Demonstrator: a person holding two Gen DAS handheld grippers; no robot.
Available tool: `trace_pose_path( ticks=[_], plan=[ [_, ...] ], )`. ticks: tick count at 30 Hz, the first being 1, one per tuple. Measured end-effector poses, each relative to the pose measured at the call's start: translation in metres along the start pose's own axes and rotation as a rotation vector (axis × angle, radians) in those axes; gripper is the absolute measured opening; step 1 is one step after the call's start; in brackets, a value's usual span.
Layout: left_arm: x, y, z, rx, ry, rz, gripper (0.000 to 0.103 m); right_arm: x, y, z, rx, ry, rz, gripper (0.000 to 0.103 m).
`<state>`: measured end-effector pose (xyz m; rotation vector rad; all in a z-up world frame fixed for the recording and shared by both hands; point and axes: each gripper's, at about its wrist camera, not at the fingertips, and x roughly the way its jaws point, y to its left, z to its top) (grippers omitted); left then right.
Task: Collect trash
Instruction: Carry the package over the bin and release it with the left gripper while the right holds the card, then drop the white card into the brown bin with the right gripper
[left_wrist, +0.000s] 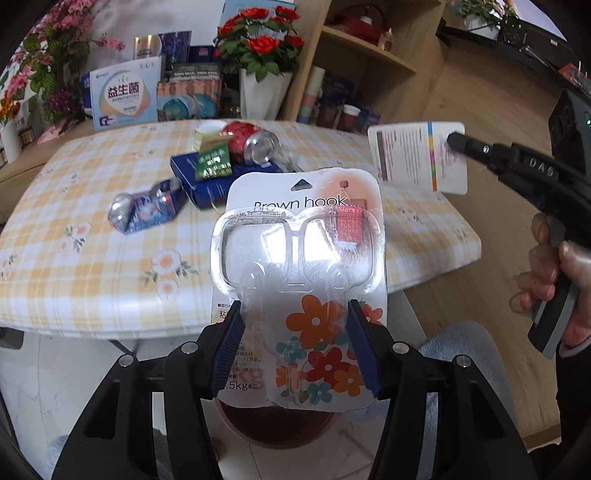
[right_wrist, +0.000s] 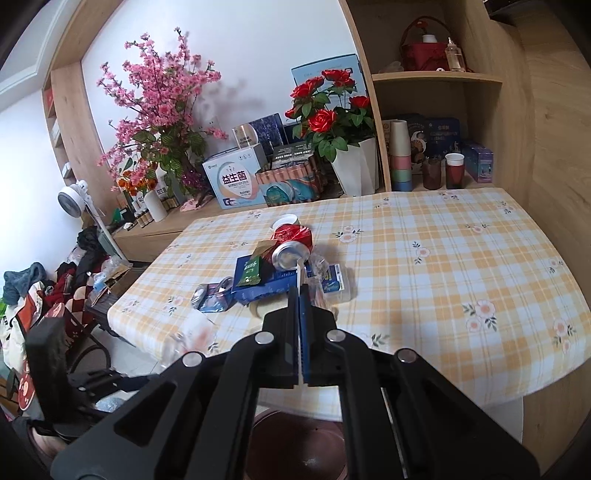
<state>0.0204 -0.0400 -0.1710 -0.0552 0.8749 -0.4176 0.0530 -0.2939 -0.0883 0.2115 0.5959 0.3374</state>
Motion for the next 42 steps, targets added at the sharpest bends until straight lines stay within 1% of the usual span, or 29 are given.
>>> trace_pose_path(
  ticks=[8,18,19,21,23,26,30,33,37,42],
  plan=[
    [0.011,-0.015,-0.017,0.032,0.062,-0.025,0.055,-0.02,0.002,-0.007,0.002,-0.013,0.003,0.005],
    [0.037,-0.016,-0.022,0.035,0.129,-0.038,0.056,-0.005,-0.009,-0.01,0.027,0.018,0.009,0.005],
    [0.039,-0.016,-0.022,0.033,0.131,-0.036,0.057,-0.003,-0.01,-0.01,0.03,0.021,0.009,0.005],
    [0.041,-0.014,-0.021,0.026,0.128,-0.038,0.075,0.0,-0.012,-0.01,0.034,0.029,0.01,0.005],
    [0.04,-0.012,-0.018,0.018,0.112,-0.033,0.079,0.003,-0.012,-0.011,0.034,0.036,0.011,0.005],
    [0.037,-0.007,-0.011,0.001,0.09,-0.02,0.08,0.007,-0.012,-0.011,0.033,0.047,0.016,0.005],
    [0.02,0.01,0.002,-0.054,0.02,0.012,0.084,0.01,-0.009,-0.014,0.021,0.067,0.027,0.005],
    [0.001,0.021,0.012,-0.082,-0.051,0.071,0.087,0.013,-0.006,-0.017,0.016,0.082,0.037,0.005],
    [-0.024,0.031,0.022,-0.093,-0.137,0.151,0.091,0.015,0.0,-0.023,0.013,0.105,0.051,0.005],
    [-0.05,0.04,0.026,-0.099,-0.209,0.235,0.094,0.018,0.009,-0.034,-0.011,0.152,0.063,0.005]
  ],
)
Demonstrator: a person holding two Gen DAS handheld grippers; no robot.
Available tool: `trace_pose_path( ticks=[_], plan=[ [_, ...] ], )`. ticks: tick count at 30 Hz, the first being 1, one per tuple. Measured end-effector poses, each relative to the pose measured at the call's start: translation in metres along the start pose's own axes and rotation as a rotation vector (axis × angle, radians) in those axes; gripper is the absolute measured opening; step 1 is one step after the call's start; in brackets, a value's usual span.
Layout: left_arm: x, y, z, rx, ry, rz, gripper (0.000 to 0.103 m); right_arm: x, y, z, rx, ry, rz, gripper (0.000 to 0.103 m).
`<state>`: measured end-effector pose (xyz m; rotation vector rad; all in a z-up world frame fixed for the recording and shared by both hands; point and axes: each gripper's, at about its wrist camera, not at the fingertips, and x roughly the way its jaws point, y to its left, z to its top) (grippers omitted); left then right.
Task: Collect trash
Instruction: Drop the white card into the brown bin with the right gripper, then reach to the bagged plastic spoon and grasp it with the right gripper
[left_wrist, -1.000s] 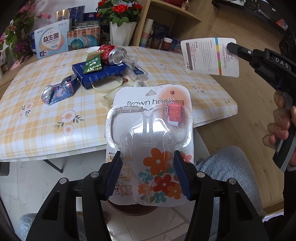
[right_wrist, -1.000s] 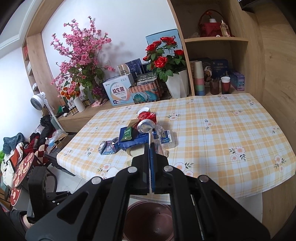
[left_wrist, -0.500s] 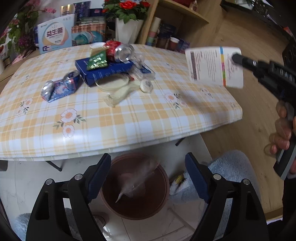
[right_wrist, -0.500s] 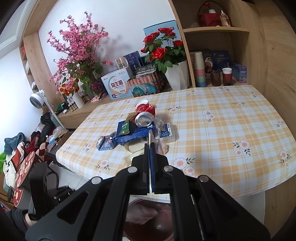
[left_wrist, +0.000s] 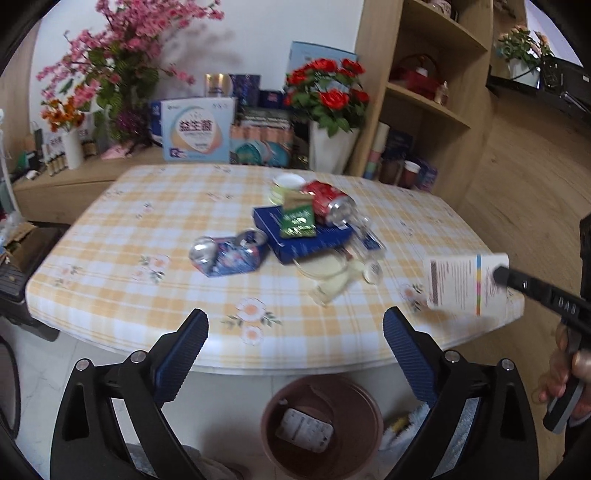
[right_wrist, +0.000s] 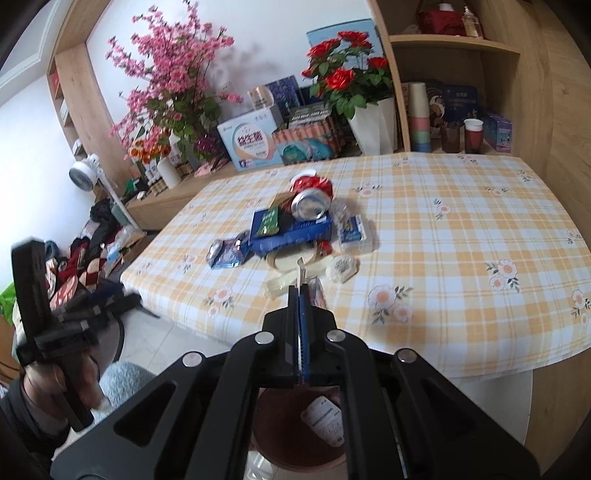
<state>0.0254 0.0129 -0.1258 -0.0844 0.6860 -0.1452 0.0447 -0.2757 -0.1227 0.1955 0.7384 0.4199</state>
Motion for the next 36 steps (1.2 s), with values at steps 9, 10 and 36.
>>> trace_pose_path(
  ticks=[9,10,36],
  plan=[
    [-0.018,0.02,-0.005,-0.05,-0.044,0.051,0.095,0.016,0.016,-0.033,-0.018,0.121,0.024,0.005],
    [-0.017,0.021,-0.006,-0.053,-0.043,0.051,0.095,0.019,0.018,-0.037,-0.021,0.137,0.022,0.005],
    [-0.007,0.031,-0.02,-0.068,-0.018,0.077,0.095,0.056,0.012,-0.067,0.004,0.236,-0.049,0.007]
  ],
)
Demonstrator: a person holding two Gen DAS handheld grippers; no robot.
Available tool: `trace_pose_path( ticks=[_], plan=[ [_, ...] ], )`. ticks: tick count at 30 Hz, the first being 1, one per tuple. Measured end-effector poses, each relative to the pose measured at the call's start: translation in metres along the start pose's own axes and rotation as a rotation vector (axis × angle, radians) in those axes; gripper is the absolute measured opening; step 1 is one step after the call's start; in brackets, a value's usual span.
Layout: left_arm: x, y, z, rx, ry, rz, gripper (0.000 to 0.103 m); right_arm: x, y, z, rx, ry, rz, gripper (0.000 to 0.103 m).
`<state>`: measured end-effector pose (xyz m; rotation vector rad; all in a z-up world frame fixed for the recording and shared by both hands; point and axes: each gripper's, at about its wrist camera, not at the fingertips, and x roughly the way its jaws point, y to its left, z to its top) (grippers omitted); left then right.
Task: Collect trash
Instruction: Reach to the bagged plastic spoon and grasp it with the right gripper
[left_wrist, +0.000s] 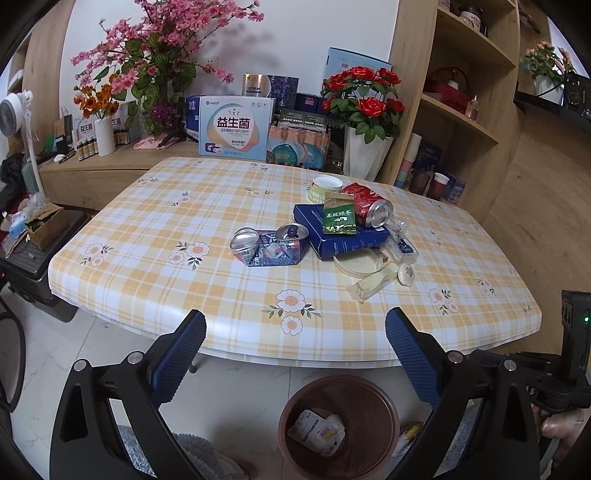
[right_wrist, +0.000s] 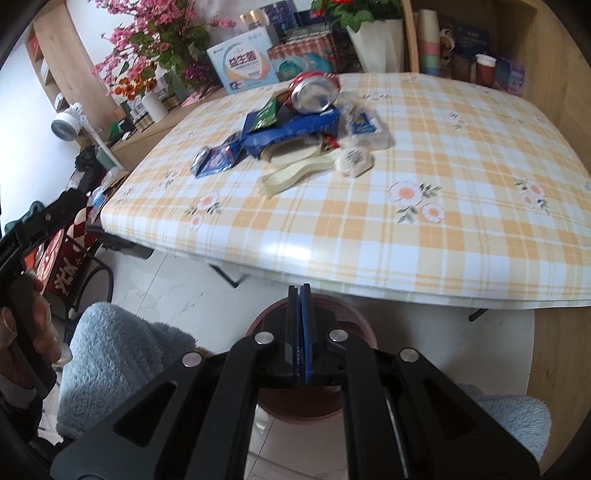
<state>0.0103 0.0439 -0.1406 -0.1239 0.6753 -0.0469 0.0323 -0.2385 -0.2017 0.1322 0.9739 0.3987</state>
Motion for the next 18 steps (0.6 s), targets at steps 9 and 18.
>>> trace_pose_path(
  ticks=[9,18],
  plan=[
    [0.005,-0.002,-0.005,0.011,0.01,0.003,0.095,-0.017,-0.019,0.009,0.026,-0.115,-0.074,0.073],
    [0.016,-0.007,-0.008,0.03,0.036,-0.008,0.095,-0.019,-0.044,0.017,0.066,-0.15,-0.138,0.091]
  ],
)
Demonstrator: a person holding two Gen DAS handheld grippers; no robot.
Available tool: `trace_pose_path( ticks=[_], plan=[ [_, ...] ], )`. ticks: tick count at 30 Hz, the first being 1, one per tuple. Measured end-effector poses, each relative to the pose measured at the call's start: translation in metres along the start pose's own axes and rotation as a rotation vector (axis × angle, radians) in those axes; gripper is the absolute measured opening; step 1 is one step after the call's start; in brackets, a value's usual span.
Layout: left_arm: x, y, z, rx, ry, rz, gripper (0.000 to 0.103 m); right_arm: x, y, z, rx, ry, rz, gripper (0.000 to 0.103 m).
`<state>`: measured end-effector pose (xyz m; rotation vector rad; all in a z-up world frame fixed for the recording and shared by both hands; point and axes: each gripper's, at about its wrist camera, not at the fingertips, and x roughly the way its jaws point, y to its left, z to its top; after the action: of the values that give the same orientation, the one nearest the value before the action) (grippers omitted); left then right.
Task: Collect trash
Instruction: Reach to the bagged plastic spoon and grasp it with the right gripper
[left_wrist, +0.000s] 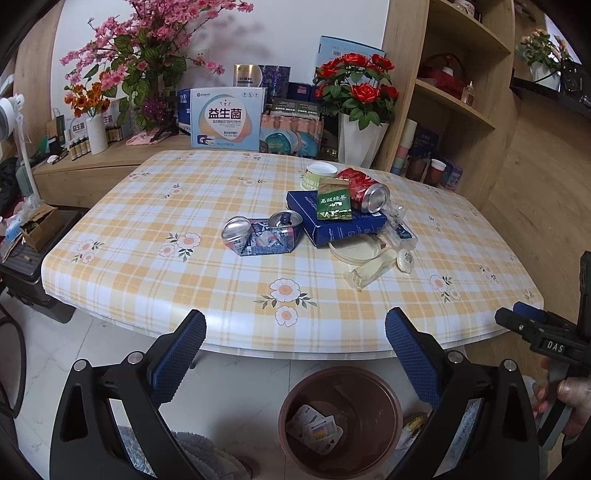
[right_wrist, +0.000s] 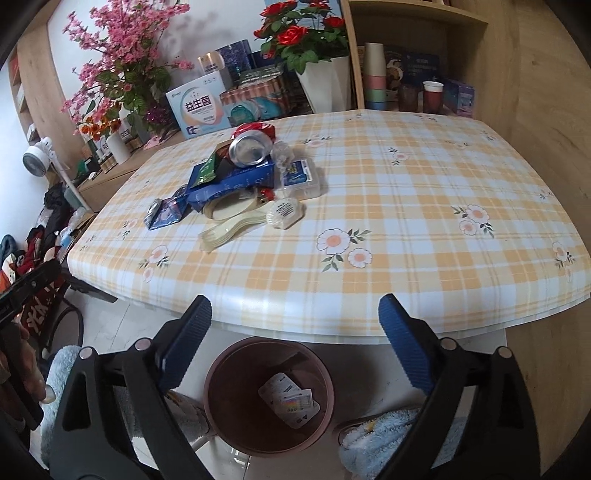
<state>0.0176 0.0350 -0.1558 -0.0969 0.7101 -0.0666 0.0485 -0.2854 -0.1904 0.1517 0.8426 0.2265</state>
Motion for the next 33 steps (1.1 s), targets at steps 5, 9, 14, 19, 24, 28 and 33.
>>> trace_pose_path(
  ticks=[5,9,14,19,24,28,33],
  plan=[
    [0.01,0.001,-0.001,-0.005,0.021,-0.004,0.095,0.008,-0.004,0.0,0.01,0.012,-0.018,0.094],
    [0.017,0.004,0.001,-0.009,0.026,-0.003,0.095,0.019,-0.001,0.004,-0.002,0.035,-0.035,0.095],
    [0.026,0.005,0.007,-0.008,0.037,-0.019,0.092,0.025,0.002,0.014,-0.009,0.037,-0.032,0.095],
    [0.038,0.01,0.015,-0.013,0.042,-0.029,0.089,0.039,0.009,0.025,-0.009,0.054,-0.024,0.095],
    [0.054,0.019,0.019,-0.032,0.05,-0.036,0.087,0.065,0.026,0.037,-0.027,0.09,-0.005,0.095],
    [0.067,0.03,0.021,-0.058,0.057,-0.035,0.086,0.095,0.048,0.052,-0.044,0.107,-0.009,0.095],
    [0.079,0.047,0.024,-0.085,0.063,-0.022,0.086,0.141,0.078,0.068,-0.064,0.127,-0.05,0.095]
  ],
)
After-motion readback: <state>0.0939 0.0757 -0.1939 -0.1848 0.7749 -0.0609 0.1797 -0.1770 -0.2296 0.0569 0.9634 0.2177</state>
